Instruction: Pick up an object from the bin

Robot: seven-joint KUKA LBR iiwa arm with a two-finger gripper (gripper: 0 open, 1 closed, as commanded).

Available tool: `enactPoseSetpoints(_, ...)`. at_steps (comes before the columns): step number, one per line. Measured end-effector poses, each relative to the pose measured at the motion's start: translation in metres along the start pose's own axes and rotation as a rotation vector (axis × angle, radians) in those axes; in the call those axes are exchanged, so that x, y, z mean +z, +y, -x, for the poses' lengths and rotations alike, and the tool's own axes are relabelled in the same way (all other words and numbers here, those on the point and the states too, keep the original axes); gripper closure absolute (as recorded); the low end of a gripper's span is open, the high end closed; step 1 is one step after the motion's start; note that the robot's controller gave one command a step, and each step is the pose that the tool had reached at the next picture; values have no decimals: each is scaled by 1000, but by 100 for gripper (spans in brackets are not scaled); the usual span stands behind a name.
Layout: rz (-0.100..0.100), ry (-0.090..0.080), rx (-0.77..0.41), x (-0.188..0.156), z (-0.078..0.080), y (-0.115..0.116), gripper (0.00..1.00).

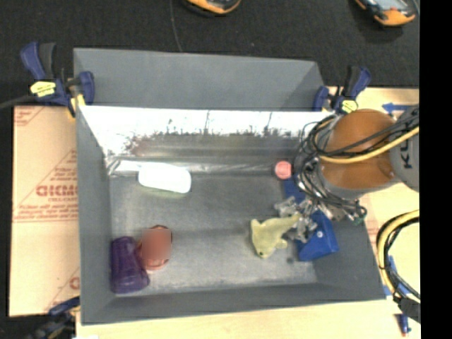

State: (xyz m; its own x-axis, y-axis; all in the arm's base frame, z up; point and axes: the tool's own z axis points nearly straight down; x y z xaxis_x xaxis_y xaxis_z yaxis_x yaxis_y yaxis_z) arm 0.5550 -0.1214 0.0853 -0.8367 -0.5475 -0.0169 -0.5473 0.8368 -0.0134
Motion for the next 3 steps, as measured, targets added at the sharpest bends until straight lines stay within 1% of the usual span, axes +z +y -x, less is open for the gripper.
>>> enactPoseSetpoints(1, 5, 4, 2, -46, 0, 1, 100)
enactPoseSetpoints(2, -3, -3, 4, -83, 2, -2, 100)
enactPoseSetpoints(3, -2, -2, 9, -102, 2, -2, 100)
